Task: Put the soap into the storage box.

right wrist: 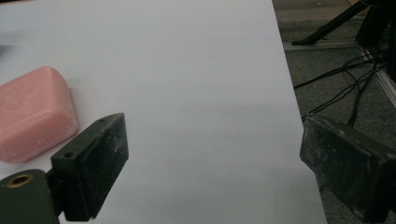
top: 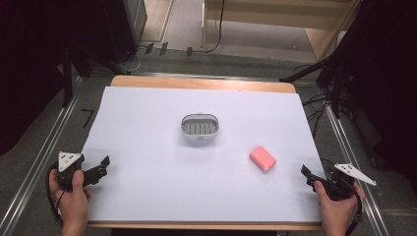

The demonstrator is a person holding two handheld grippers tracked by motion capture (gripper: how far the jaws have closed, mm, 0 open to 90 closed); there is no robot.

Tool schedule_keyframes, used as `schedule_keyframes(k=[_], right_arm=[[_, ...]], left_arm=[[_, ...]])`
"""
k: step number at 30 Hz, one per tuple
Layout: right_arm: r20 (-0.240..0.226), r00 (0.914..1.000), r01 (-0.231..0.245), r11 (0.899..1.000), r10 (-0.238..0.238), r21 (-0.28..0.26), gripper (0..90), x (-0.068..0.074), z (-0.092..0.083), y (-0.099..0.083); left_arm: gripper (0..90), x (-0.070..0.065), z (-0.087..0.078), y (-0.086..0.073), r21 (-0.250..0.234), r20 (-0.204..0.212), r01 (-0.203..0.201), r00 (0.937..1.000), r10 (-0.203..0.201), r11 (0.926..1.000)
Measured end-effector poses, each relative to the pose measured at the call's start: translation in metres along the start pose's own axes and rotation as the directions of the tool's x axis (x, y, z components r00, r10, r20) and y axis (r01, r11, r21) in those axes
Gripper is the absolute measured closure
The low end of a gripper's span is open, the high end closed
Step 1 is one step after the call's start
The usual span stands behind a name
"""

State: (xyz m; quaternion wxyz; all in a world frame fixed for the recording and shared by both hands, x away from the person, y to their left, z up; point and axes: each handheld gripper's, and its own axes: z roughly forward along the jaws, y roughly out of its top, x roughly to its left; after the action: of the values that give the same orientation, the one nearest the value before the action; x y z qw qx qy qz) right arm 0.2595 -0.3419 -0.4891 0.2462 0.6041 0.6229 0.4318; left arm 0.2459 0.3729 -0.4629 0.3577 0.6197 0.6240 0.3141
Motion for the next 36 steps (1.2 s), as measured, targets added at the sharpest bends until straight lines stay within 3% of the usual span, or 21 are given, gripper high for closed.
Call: schedule_keyframes(k=[6, 7, 12, 15, 20, 21, 26, 31, 36], right_arm=[[0.037, 0.9989, 0.027, 1.000, -0.027, -0.002, 20.8, 0.004, 0.000, 0.001], [0.037, 0.9988, 0.031, 1.000, -0.031, 0.001, 25.9, 0.005, 0.001, 0.002], [0.038, 0.9961, 0.080, 0.997, -0.080, -0.005, 32.1, 0.007, 0.005, 0.005], [-0.058, 0.9875, 0.148, 0.989, -0.147, 0.017, 38.5, 0.010, 0.008, 0.012], [-0.091, 0.9814, 0.177, 0.981, -0.169, 0.084, 36.4, 0.017, 0.012, 0.020], [-0.098, 0.9787, 0.191, 0.974, -0.181, 0.117, 36.2, 0.020, 0.013, 0.022], [-0.137, 0.9647, 0.245, 0.957, -0.225, 0.154, 31.6, 0.031, 0.015, 0.028], [-0.185, 0.9432, 0.313, 0.925, -0.276, 0.217, 30.8, 0.044, 0.019, 0.032], [-0.207, 0.9391, 0.323, 0.910, -0.274, 0.261, 30.0, 0.054, 0.022, 0.036]], left_arm=[[13.4, -0.002, 0.001, 0.000, 0.010, -0.008, -0.020, 0.9998, 0.020, 0.9997], [13.4, -0.002, 0.001, 0.000, 0.010, -0.006, -0.027, 0.9996, 0.027, 0.9996], [13.4, -0.002, 0.001, 0.001, 0.016, -0.006, -0.022, 0.9997, 0.023, 0.9996], [13.4, -0.002, 0.001, 0.000, 0.014, -0.010, -0.024, 0.9997, 0.024, 0.9996], [13.4, -0.003, 0.001, 0.000, 0.013, -0.011, -0.028, 0.9995, 0.028, 0.9995], [13.4, -0.003, 0.001, 0.000, 0.013, -0.010, -0.029, 0.9995, 0.029, 0.9995], [13.5, -0.004, 0.000, 0.000, 0.001, -0.011, -0.047, 0.9988, 0.047, 0.9989], [13.6, -0.005, 0.001, 0.000, 0.011, -0.021, -0.051, 0.9985, 0.051, 0.9986], [13.6, -0.007, 0.002, 0.000, 0.020, -0.027, -0.067, 0.9974, 0.067, 0.9976]])
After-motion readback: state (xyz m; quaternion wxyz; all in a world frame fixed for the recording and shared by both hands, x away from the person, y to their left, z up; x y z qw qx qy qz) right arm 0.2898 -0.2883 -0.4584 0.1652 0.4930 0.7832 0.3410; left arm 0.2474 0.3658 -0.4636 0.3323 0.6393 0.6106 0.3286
